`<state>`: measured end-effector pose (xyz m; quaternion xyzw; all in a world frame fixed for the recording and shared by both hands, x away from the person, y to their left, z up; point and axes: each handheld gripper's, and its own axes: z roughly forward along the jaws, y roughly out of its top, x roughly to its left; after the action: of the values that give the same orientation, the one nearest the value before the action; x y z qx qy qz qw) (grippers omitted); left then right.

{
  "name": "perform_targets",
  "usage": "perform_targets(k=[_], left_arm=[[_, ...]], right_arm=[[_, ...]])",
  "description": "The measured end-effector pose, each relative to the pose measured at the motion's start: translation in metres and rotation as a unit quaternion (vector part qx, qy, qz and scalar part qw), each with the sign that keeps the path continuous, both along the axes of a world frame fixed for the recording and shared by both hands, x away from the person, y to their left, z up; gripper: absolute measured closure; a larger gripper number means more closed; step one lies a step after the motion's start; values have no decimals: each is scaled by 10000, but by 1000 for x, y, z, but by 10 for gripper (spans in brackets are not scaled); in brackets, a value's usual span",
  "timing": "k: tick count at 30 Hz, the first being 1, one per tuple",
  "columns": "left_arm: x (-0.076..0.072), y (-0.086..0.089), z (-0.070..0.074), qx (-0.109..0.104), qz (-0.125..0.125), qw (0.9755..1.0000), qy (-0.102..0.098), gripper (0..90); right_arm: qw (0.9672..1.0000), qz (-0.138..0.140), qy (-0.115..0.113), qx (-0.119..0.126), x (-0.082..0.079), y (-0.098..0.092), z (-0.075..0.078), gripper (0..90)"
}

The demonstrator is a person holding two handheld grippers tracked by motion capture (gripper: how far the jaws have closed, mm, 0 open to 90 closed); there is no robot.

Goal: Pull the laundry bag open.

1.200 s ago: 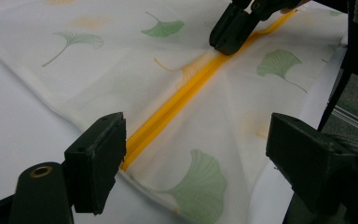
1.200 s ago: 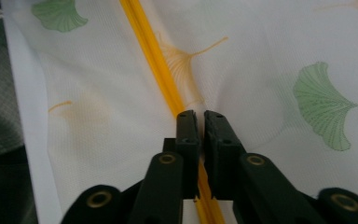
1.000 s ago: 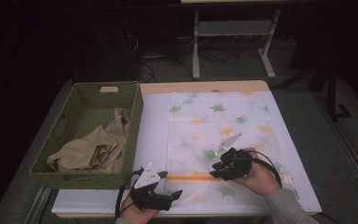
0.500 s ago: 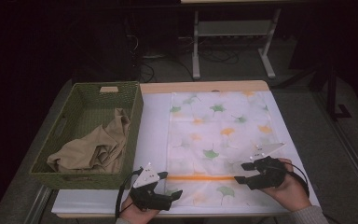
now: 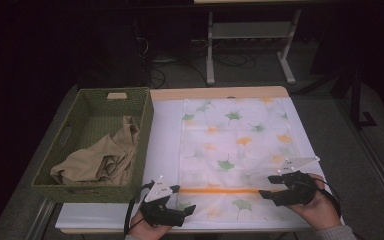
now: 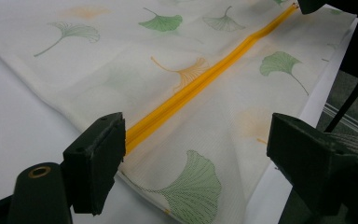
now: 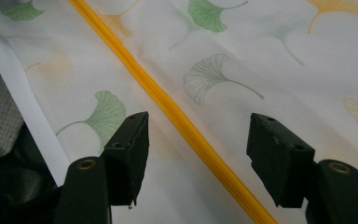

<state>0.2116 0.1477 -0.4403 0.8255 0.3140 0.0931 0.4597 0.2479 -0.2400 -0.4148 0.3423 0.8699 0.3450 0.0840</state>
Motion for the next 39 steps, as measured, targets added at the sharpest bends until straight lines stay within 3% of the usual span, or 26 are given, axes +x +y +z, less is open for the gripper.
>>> perform_targets(k=[9,12,20,32,39], left_arm=[[-3,-4,1,133,28,9999,1,208],[-1,-6,0,56,88,9997,224,219],[1,-16,4,-219,137,9979,590,221],[21,-65,24,-332,-138,9949,947,245],[36,-104,32,-299,-223,9932,1104,218]], right_arm=[[9996,-217,198,-17,1,-10,-5,357],[9992,-295,264,-61,1,-16,-6,347],[9970,-577,514,-12,3,-34,-6,337],[9920,-1069,675,61,3,-65,-1,368],[9859,-1418,873,146,3,-86,2,412]])
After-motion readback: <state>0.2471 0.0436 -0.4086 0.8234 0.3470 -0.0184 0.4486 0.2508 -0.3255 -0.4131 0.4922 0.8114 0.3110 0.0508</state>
